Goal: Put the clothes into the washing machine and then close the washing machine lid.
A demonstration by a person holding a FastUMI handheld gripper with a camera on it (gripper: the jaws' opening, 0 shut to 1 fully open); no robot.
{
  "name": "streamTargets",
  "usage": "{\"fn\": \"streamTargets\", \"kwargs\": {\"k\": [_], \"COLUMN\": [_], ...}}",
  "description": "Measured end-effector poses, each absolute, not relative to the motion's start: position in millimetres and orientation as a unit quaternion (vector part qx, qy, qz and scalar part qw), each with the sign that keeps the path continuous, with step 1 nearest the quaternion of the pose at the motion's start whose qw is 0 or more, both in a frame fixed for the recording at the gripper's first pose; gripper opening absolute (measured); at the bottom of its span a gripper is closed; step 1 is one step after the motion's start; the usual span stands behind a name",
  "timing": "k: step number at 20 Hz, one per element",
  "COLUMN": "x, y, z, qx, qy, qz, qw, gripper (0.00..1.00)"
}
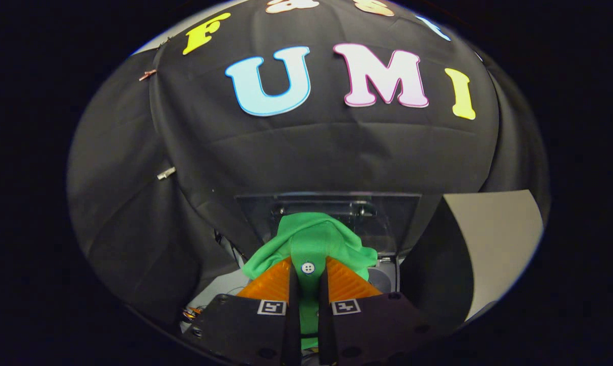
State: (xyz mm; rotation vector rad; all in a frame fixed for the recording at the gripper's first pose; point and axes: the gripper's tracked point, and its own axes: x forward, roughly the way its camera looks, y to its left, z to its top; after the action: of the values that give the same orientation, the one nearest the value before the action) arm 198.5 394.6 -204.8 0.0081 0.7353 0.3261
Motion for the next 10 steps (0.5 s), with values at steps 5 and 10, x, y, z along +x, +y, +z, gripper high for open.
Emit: {"fn": "streamTargets", "kwargs": {"k": [5,10], "x": [209.0,223.0], "y": [390.0,388.9], "z": [-292.2,-356.2], "qx": [-0.009,-0.03], "qy": [0.385,0.403], "qz": [0.144,0.134], "qw": [0.912,0.905], "gripper": [0.18,0.18]}}
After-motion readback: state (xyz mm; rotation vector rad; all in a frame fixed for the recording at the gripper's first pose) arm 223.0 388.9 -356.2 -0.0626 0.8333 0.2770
